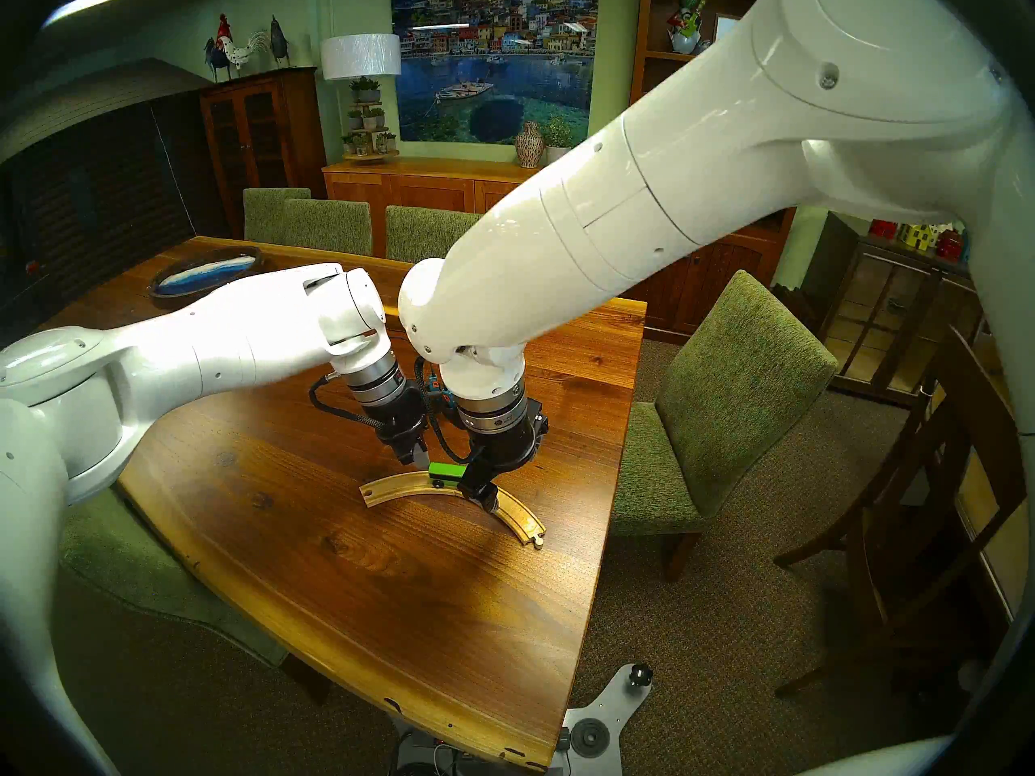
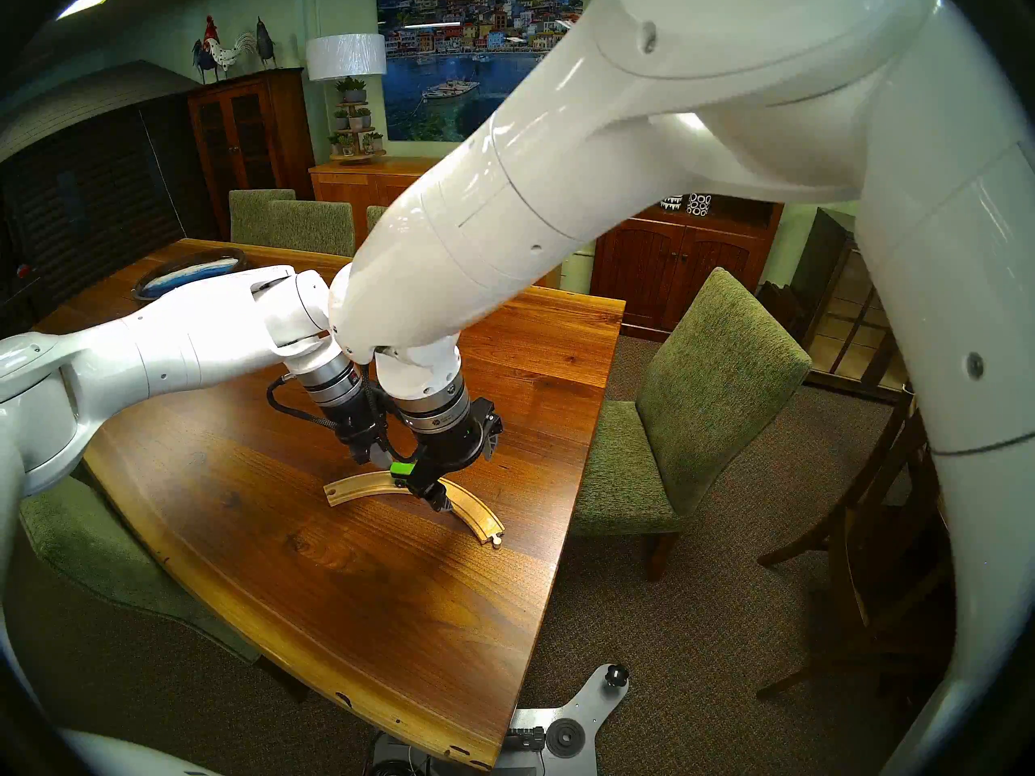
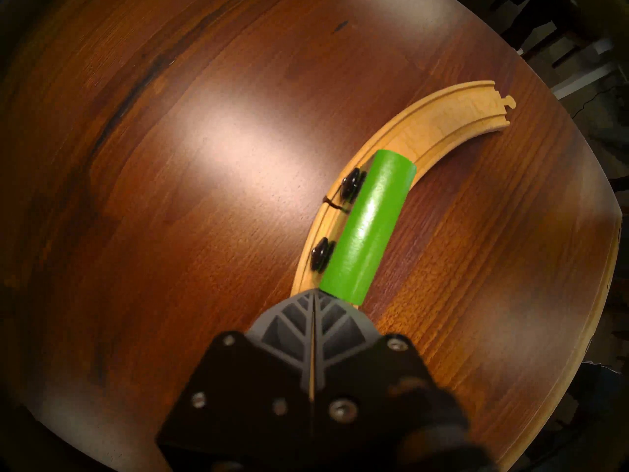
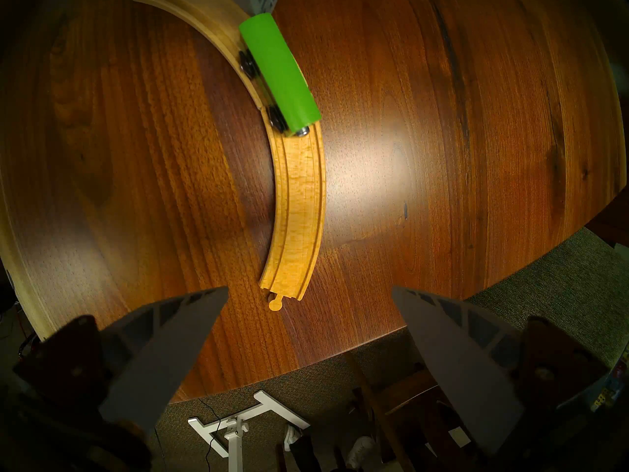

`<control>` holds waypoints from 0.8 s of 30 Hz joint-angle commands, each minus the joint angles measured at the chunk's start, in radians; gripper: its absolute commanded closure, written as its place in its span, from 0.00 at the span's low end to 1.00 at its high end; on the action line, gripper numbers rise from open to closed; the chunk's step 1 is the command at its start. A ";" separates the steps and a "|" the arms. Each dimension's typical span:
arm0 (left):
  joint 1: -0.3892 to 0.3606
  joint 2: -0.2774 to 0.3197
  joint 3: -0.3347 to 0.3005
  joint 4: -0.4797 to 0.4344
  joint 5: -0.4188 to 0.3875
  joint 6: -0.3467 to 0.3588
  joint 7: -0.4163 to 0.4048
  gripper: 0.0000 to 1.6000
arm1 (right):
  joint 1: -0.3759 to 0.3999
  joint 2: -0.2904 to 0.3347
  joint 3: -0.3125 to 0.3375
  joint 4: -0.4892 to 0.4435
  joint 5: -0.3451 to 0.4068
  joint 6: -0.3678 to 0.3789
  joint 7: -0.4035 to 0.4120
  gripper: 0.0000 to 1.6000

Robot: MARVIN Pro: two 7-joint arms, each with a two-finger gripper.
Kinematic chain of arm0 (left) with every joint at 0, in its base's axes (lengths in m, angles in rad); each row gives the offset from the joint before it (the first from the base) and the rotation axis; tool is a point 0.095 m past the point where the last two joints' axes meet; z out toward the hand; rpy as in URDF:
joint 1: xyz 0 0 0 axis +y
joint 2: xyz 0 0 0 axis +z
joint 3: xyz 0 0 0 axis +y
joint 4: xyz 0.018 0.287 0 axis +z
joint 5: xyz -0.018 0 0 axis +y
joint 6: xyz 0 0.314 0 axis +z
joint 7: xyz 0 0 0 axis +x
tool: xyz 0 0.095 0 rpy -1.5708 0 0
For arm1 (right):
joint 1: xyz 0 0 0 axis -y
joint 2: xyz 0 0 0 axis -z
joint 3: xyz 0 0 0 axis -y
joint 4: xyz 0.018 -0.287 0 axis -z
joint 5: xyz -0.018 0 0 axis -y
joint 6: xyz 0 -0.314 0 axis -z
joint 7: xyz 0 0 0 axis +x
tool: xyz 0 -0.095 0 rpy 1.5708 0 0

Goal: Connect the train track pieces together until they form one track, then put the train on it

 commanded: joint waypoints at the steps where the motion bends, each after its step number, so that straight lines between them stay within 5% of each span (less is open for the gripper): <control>1: -0.045 -0.025 -0.026 -0.013 -0.006 0.011 -0.009 1.00 | 0.022 0.013 0.004 0.009 -0.001 -0.001 0.000 0.00; 15: -0.049 0.008 -0.009 -0.010 0.038 0.045 0.043 1.00 | 0.022 0.013 0.004 0.009 -0.001 -0.001 0.000 0.00; 24: -0.087 0.115 -0.022 -0.038 0.056 0.040 0.021 1.00 | 0.021 0.012 0.004 0.010 -0.001 0.000 -0.001 0.00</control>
